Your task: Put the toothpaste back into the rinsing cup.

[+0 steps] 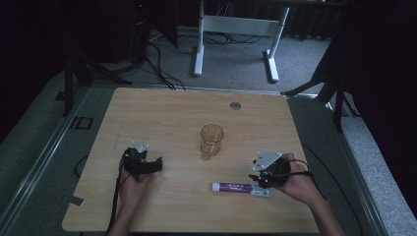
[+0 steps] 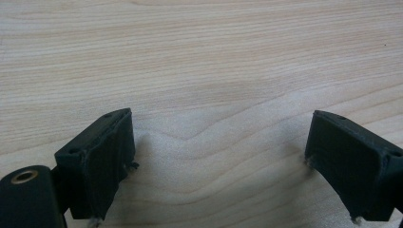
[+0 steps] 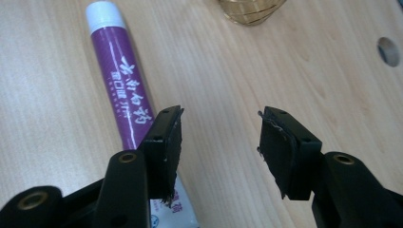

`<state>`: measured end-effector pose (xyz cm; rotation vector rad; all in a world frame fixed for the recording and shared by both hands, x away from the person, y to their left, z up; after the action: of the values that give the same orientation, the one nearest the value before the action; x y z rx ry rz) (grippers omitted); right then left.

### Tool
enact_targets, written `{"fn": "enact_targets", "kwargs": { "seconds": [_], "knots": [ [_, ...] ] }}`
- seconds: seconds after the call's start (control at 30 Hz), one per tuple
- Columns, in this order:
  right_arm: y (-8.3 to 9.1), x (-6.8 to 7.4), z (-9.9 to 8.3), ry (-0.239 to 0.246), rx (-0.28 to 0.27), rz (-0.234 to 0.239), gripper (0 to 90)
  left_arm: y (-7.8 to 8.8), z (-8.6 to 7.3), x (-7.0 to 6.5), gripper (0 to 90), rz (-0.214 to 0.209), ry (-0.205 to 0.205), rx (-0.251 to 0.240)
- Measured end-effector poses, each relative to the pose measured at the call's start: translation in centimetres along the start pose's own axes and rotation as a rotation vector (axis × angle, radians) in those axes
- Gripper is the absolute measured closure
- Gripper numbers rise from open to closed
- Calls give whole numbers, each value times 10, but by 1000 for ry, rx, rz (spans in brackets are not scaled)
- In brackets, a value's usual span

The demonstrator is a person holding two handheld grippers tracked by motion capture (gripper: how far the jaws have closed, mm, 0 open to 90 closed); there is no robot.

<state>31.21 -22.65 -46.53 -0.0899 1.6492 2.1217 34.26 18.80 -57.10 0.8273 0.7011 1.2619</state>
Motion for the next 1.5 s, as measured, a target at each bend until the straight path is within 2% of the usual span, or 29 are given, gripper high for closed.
{"fn": "enact_targets", "kwargs": {
  "seconds": [0.43,1.07,1.5],
  "knots": [
    [-5,8,12,92,67,42,481,0,0,0,97,0,0,0],
    [-11,13,20,149,137,84,476,0,1,-1,97,-1,-1,-1],
    [-14,16,25,190,182,92,478,0,1,-1,97,-1,-1,-1]
  ]
}}
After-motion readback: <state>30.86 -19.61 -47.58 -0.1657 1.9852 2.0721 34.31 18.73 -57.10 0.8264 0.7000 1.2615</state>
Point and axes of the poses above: each handheld gripper's, and its own axes: y roughly backward along the jaws, z roughly out of its top, x roughly to its left, the point moved 1 cm from there along -y, roughly forward along the jaws, and after that the axes turned 12 degrees about x, right-handed, at the moved point
